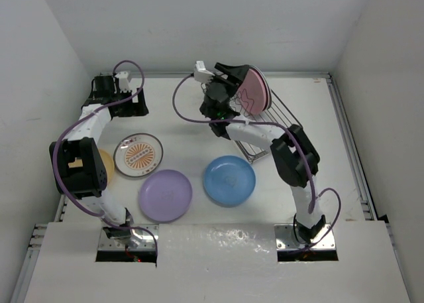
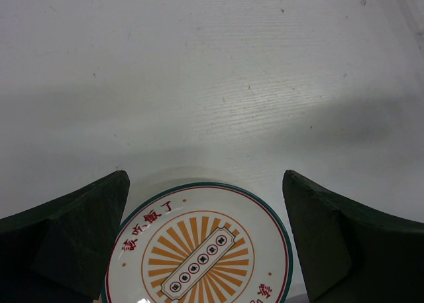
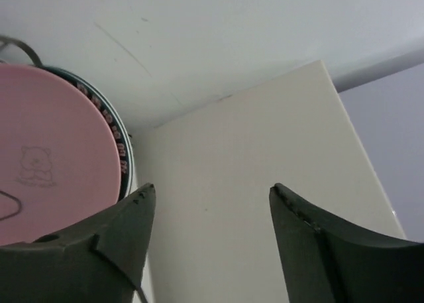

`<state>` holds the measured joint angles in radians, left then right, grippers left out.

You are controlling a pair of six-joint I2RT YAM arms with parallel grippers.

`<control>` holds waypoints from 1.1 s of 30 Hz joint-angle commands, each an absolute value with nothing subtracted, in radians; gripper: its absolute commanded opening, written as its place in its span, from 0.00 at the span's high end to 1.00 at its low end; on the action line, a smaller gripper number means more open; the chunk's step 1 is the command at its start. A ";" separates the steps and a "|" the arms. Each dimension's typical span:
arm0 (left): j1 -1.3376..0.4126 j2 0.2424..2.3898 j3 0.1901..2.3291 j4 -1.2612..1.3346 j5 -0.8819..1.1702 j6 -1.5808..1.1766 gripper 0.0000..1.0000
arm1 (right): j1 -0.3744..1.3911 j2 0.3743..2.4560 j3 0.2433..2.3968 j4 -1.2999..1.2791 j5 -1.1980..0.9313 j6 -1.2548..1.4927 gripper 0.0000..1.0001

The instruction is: Load the plates into the dish rack

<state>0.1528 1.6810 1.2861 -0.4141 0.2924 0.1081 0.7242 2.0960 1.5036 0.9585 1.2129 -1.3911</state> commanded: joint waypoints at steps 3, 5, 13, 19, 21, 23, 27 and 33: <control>0.166 1.654 1.305 -0.390 0.304 0.118 0.02 | 0.752 1.931 1.873 -0.512 0.691 -0.492 0.01; 0.167 1.654 1.312 -0.391 0.308 0.112 0.02 | 0.723 1.861 1.873 -0.638 0.292 -0.359 0.01; 0.167 1.637 1.321 -0.399 0.307 0.121 0.02 | 0.759 1.580 1.372 -0.596 0.011 -0.137 0.25; 0.166 1.632 1.318 -0.384 0.319 0.106 0.03 | 0.839 1.349 1.086 -0.541 0.147 0.124 0.32; 0.164 1.631 1.321 -0.380 0.327 0.098 0.03 | 0.844 1.313 0.995 -0.577 0.166 0.254 0.32; 0.164 1.626 1.319 -0.377 0.333 0.095 0.03 | 0.847 1.243 0.921 -0.572 0.170 0.329 0.32; 0.161 1.603 1.298 -0.367 0.344 0.083 0.04 | 0.847 1.155 0.761 -0.517 0.233 0.484 0.31; 0.144 1.571 1.249 -0.361 0.344 0.091 0.04 | 0.845 1.193 0.770 -0.594 0.340 0.616 0.33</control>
